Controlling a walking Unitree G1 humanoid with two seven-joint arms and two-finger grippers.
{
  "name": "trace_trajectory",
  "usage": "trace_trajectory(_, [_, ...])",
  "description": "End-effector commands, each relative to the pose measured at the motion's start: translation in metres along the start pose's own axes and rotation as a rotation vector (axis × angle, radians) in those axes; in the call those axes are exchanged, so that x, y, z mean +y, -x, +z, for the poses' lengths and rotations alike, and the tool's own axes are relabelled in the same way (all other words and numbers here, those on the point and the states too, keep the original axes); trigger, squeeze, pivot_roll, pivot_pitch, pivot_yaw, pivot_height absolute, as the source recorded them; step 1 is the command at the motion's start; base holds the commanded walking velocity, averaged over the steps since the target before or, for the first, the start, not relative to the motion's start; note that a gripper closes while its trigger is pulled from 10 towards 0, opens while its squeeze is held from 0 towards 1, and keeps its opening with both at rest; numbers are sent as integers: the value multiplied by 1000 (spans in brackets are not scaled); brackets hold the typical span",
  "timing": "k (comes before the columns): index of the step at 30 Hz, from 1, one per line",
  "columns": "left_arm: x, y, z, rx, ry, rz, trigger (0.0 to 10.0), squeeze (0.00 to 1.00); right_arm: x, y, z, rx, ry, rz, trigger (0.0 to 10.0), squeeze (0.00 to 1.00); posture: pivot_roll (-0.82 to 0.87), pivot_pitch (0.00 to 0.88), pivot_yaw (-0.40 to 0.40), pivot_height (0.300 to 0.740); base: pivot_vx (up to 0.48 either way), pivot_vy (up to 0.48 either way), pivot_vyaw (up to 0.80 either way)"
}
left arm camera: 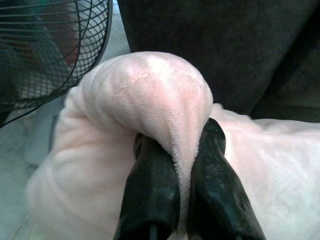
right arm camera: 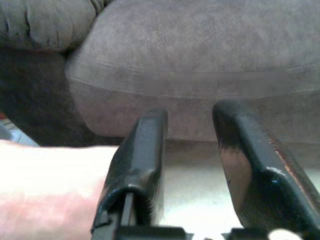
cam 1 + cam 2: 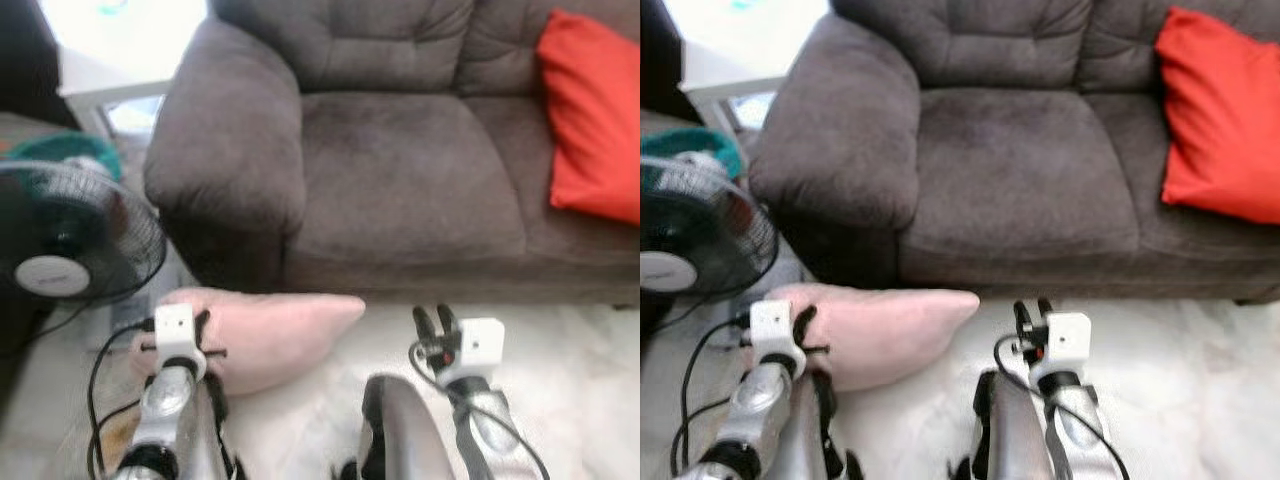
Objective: Move the pillow to the sofa from floor
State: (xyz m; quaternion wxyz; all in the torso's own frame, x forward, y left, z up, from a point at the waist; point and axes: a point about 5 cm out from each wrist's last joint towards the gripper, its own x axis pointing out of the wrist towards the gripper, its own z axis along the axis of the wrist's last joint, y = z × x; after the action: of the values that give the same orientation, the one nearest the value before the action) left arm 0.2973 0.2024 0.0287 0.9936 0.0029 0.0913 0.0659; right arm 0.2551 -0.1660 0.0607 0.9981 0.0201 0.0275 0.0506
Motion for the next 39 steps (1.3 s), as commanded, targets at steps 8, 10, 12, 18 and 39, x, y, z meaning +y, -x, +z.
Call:
trace_trajectory(8, [7, -2, 13, -61, -31, 1, 10000, 0, -11, -4, -25, 66, -21, -65, 10000, 0, 49, 70, -8, 480, -106, 0, 0])
trace_trajectory(10, [9, -1, 14, -74, -40, -4, 10000, 0, -11, -5, -27, 72, -24, -70, 10000, 0, 50, 63, -2, 480, 0, 0, 0])
trace_trajectory(12, [10, -1, 16, -88, -47, -7, 10000, 0, -12, -6, -29, 74, -27, -76, 10000, 0, 51, 58, 3, 480, 0, 0, 0])
trace_trajectory(18, [11, 2, 19, -117, -60, -15, 10000, 0, -16, -6, -36, 75, -34, -86, 10000, 0, 52, 39, 14, 480, 0, 0, 0])
trace_trajectory(39, [6, 2, 23, -128, -78, -28, 10000, 0, -23, -10, -47, 79, -50, -103, 10000, 0, 72, 43, 14, 514, 0, 0, 0])
